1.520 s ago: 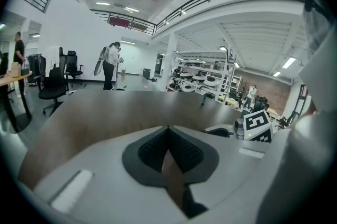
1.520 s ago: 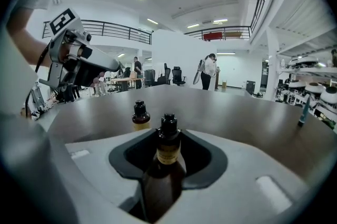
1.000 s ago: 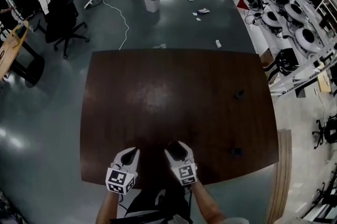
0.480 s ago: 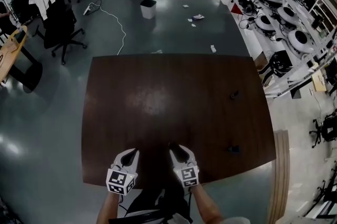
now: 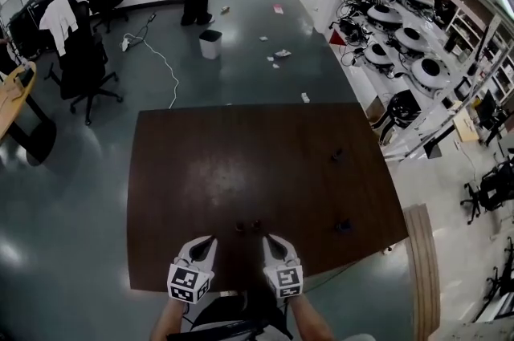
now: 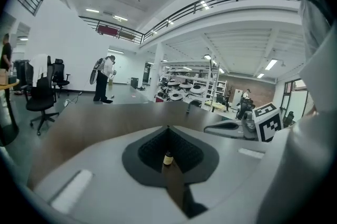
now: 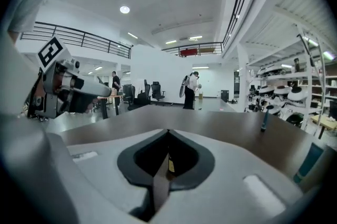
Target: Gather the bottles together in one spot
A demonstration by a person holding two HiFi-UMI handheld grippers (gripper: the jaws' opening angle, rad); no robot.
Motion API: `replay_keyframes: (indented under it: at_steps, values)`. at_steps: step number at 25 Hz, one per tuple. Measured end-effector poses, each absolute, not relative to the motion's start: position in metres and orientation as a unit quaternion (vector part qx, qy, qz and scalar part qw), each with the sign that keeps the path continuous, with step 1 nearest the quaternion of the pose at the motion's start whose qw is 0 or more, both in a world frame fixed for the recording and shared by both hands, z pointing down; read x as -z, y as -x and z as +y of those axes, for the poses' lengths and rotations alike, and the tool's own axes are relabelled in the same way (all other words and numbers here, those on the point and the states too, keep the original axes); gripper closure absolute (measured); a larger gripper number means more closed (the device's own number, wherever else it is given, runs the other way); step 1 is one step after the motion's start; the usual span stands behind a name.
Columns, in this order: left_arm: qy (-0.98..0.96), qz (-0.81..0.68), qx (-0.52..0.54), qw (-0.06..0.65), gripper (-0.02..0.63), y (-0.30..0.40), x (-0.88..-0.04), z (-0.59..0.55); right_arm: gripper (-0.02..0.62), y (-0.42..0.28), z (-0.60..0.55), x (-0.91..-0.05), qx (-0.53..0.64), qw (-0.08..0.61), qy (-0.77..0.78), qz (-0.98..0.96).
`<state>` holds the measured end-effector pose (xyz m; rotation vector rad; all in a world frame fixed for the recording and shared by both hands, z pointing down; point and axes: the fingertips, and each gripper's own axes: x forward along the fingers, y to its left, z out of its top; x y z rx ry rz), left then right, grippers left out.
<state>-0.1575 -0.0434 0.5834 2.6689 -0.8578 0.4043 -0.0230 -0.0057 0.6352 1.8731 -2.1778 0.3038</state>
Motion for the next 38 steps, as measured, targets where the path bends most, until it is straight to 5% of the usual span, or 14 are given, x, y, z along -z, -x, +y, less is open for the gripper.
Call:
replay_keyframes:
  at_steps: [16, 38]
  values:
    - [-0.973, -0.17, -0.106, 0.111, 0.606, 0.079, -0.523, 0.031, 0.594, -0.021, 0.093, -0.521, -0.045, 0.085, -0.75, -0.654]
    - [-0.973, -0.128, -0.155, 0.114, 0.606, -0.072, -0.551, 0.078, 0.594, -0.209, 0.177, -0.576, -0.128, 0.103, -0.803, -0.573]
